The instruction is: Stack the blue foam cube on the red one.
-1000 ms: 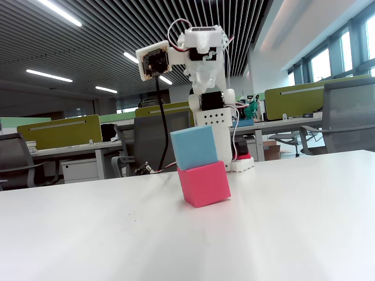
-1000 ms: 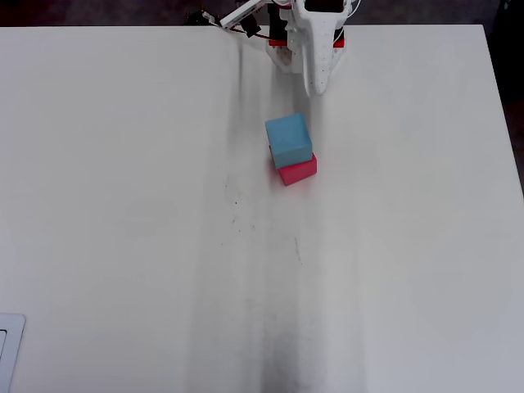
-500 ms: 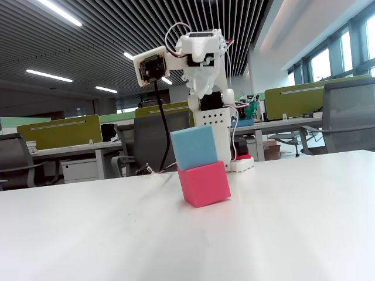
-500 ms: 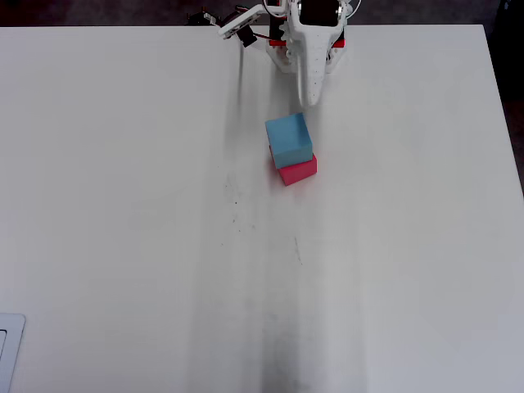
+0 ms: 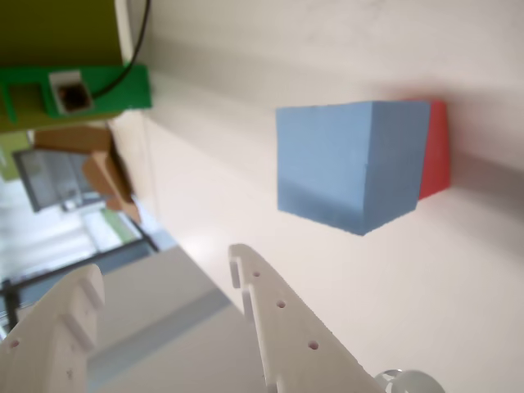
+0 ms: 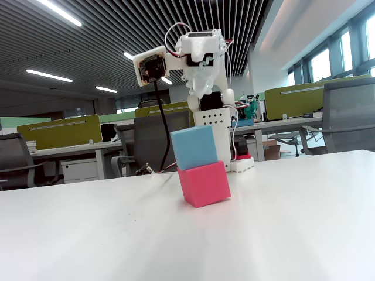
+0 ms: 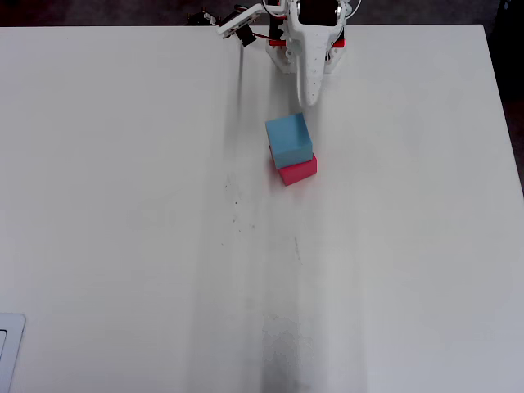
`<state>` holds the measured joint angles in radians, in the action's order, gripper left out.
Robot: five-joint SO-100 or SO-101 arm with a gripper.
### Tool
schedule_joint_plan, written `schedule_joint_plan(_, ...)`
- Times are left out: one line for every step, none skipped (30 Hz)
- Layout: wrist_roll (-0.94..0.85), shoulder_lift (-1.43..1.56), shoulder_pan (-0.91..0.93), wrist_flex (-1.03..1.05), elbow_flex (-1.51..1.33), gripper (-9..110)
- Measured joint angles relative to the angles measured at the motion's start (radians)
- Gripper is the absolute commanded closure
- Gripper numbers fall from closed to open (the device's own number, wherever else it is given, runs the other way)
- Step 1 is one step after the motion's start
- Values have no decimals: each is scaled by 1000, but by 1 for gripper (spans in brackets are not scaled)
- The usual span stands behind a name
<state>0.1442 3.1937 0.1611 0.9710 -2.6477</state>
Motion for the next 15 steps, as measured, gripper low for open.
schedule_joint_plan(0,0,0,2,0,83)
schedule_joint_plan(0,0,-2,6,0,83)
schedule_joint_plan(0,0,-2,6,0,83)
schedule_joint_plan(0,0,-2,6,0,83)
schedule_joint_plan(0,0,-2,6,0,83)
schedule_joint_plan(0,0,-2,6,0,83)
schedule_joint_plan(0,0,-2,6,0,83)
schedule_joint_plan(0,0,-2,6,0,83)
schedule_joint_plan(0,0,-2,6,-5,83)
schedule_joint_plan(0,0,-3,6,-8,83)
schedule_joint_plan(0,0,-6,6,-14,83)
schedule_joint_plan(0,0,-6,6,-14,83)
schedule_joint_plan(0,0,-8,2,-25,83)
schedule_joint_plan(0,0,-8,2,-25,83)
schedule_joint_plan(0,0,2,-3,-29,83)
